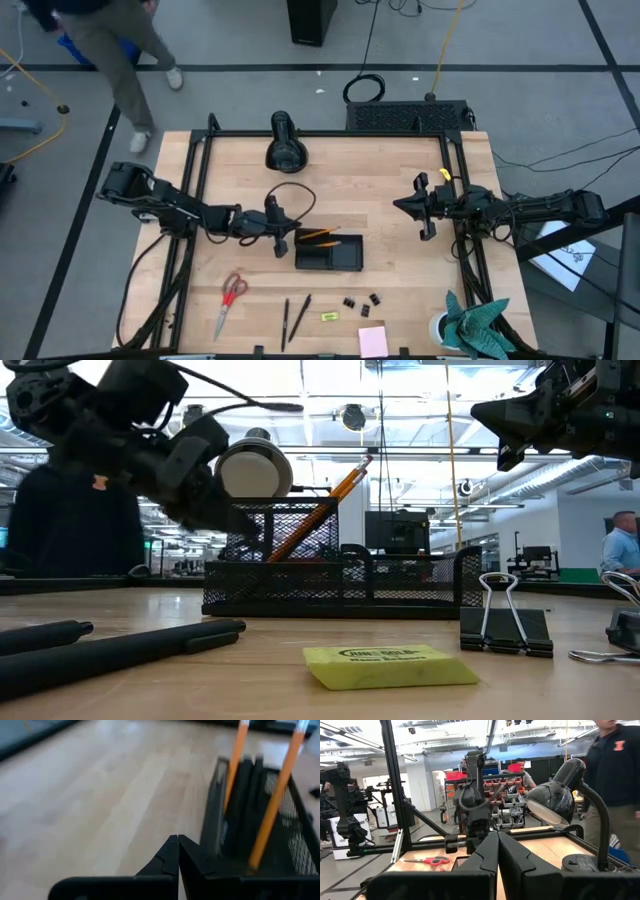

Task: Pick and place office supplies into organizer
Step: Adjust the desk organizer, then put the black pen into the desk organizer

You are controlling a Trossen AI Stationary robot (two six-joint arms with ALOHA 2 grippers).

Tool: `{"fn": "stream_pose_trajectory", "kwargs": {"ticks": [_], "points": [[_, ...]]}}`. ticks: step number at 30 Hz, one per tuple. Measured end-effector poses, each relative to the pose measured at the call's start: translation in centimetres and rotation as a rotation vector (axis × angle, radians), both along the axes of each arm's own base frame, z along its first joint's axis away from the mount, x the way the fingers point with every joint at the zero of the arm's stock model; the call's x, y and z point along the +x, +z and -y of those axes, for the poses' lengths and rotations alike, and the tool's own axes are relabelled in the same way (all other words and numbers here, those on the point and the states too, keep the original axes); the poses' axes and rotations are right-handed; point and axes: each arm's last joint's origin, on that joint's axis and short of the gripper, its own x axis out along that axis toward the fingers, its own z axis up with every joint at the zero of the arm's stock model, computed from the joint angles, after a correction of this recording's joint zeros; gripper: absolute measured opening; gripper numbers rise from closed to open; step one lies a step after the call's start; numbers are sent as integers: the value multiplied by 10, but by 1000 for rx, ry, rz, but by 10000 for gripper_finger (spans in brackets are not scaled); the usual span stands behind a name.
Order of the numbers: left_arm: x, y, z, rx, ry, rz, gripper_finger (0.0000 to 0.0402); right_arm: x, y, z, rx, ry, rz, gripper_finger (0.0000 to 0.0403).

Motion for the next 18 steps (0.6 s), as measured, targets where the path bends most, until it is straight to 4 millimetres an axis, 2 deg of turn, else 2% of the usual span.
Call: {"fn": "stream_pose_trajectory", "kwargs": {"ticks": [4,9,12,15,18], "points": [[0,9,-3,45,14,45,8,0,0,0,-3,-3,1,4],[0,35,-1,78,5,123,7,0,0,0,-4,-3,-1,4],[-3,44,2,111,24,106,10,0,0,0,-4,-2,-1,4],[-5,51,9,149,21,104,3,0,0,0,-4,-2,-1,4],[-4,59,27,164,-47,134,6,0,-1,0,-3,-1,-6,4]]}}
